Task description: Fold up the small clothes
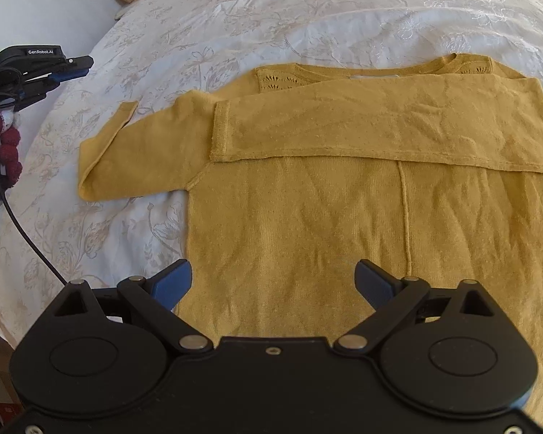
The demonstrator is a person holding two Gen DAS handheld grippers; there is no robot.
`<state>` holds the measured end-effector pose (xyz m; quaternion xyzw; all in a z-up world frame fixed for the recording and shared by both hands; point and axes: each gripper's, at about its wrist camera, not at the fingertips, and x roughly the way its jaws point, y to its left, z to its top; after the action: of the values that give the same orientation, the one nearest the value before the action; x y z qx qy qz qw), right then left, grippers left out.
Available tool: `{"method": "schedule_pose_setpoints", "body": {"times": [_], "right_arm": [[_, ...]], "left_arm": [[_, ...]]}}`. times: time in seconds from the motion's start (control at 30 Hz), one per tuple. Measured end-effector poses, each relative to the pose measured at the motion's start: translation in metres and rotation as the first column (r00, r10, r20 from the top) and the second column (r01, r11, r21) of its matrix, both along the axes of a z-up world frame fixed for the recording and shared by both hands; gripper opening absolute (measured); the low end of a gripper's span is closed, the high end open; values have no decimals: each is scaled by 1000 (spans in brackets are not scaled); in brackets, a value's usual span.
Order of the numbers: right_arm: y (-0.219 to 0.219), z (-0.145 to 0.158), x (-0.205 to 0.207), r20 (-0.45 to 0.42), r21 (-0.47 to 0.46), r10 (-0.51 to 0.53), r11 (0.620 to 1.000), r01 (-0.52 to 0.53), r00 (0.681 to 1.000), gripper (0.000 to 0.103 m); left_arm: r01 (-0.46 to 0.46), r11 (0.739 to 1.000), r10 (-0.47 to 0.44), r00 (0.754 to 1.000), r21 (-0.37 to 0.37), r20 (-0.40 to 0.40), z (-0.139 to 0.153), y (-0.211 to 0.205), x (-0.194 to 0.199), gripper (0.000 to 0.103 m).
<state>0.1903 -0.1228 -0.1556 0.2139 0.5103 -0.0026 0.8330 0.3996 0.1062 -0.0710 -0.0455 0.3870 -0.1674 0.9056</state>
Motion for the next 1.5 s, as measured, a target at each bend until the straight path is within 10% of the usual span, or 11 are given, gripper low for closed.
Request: {"method": "schedule_pose_setpoints", "body": {"times": [0.07, 0.13, 0.4, 0.63, 0.97, 1.27, 1.37, 1.43, 1.5], "right_arm": [[-10, 0, -2, 8, 7, 40, 999, -40, 999, 97], [-19, 0, -2, 18, 3, 76, 997, -76, 997, 97], [-39, 5, 20, 41, -34, 215, 976, -214, 976, 99], [-41, 11, 28, 44, -16, 143, 990, -142, 989, 99], [-25, -3, 14, -41, -4, -66, 998, 66, 997, 99], [-18, 1, 14, -69, -30, -162, 987, 160, 984, 99], [-18, 2, 15, -75, -42, -161, 986, 158, 984, 99], [-20, 1, 16, -78, -44, -153, 988, 150, 985, 99], [-21, 1, 17, -78, -43, -141, 989, 138, 987, 99]], "left_arm": [[-27, 998, 28, 1000, 50, -14, -3, -11, -21, 19], [-80, 994, 83, 995, 72, -47, -11, -14, -42, 48], [-289, 949, 308, 934, 127, -179, -46, 12, -101, 70], [-307, 933, 337, 929, 190, -153, -57, 40, -66, 71], [-117, 957, 152, 981, 265, -119, -80, 23, 40, 71], [-44, 921, 118, 978, 388, -170, -129, 13, 90, 71], [-80, 924, 155, 972, 373, -175, -132, 27, 95, 60], [-83, 936, 155, 970, 342, -187, -129, 34, 97, 7], [-108, 954, 165, 968, 279, -190, -121, 44, 96, 8]]}}
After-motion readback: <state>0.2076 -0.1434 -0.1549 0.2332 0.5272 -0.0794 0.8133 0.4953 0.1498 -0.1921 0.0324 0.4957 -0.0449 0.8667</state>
